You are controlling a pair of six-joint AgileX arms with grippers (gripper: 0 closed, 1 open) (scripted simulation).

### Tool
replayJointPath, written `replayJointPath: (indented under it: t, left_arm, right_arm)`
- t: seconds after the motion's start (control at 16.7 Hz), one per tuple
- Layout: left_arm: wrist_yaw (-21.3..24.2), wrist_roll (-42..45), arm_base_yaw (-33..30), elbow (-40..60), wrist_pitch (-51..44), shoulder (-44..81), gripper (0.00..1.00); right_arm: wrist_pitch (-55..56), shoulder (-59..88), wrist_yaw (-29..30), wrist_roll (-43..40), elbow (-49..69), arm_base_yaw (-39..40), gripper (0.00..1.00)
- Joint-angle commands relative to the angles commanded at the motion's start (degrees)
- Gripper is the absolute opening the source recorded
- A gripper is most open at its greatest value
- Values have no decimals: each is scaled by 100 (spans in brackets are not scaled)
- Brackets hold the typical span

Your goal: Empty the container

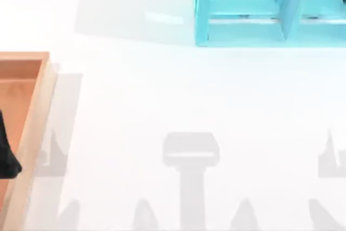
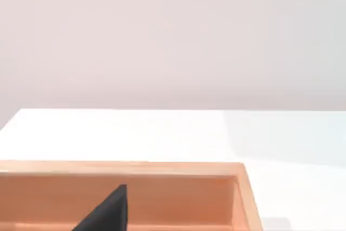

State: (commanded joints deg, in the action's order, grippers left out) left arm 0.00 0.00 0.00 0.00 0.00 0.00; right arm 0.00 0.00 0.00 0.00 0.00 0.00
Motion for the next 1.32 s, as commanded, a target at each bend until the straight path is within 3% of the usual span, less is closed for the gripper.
replayJointPath:
  t: [0.24,0.48,1.08,1.32]
  left_arm:
    - [0,74,70,184,-184,191,100]
    - [-2,415,390,1176,-1172,1281,100]
    - [-7,1485,1399,4985,-4937,6716,100]
    - [-8,1849,1741,6223,-6162,8332,100]
  right_arm:
    - [0,0,0,0,0,0,100]
    - [0,0,0,0,0,0,100]
    - [0,0,0,0,0,0,100]
    - [0,0,0,0,0,0,100]
